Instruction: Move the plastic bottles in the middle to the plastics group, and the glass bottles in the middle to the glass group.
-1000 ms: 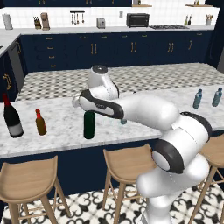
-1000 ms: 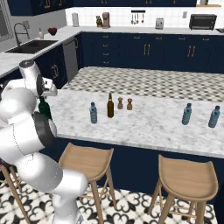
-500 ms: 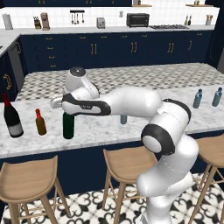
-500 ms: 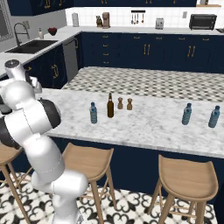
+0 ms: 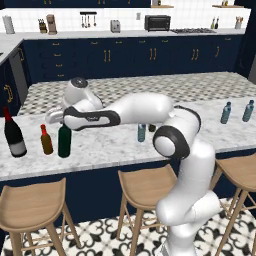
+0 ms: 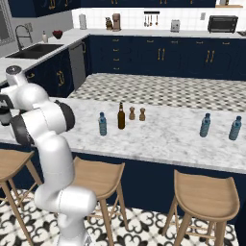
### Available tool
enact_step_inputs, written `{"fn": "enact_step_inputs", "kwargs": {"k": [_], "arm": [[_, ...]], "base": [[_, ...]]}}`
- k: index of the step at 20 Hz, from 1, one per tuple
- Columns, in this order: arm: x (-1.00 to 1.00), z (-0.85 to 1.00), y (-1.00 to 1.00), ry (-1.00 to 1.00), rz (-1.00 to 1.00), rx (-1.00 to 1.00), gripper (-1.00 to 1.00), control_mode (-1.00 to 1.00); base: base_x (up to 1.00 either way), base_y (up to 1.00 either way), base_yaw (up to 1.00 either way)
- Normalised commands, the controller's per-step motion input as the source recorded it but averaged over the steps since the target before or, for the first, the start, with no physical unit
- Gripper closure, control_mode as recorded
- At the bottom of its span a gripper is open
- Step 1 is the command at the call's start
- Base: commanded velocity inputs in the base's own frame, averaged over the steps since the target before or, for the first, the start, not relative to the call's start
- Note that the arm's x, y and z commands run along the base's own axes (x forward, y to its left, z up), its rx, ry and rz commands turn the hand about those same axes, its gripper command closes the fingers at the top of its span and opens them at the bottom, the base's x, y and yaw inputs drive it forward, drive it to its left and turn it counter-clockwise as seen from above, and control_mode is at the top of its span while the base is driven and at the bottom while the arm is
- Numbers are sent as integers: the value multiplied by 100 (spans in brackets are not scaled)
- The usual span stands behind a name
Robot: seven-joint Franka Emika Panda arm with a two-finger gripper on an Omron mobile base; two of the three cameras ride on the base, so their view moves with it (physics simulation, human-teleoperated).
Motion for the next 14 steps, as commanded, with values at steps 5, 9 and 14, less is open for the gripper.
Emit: {"fn": "enact_step_inputs", "kwargs": {"k": [5, 9, 14], "arm": [[33, -23, 20, 0, 1, 0, 100, -100], [28, -27, 12, 0, 0, 0, 100, -100], [25, -34, 9, 5, 0, 0, 100, -100]], "base": [[0, 0, 0], [0, 0, 0], [0, 0, 0]]}}
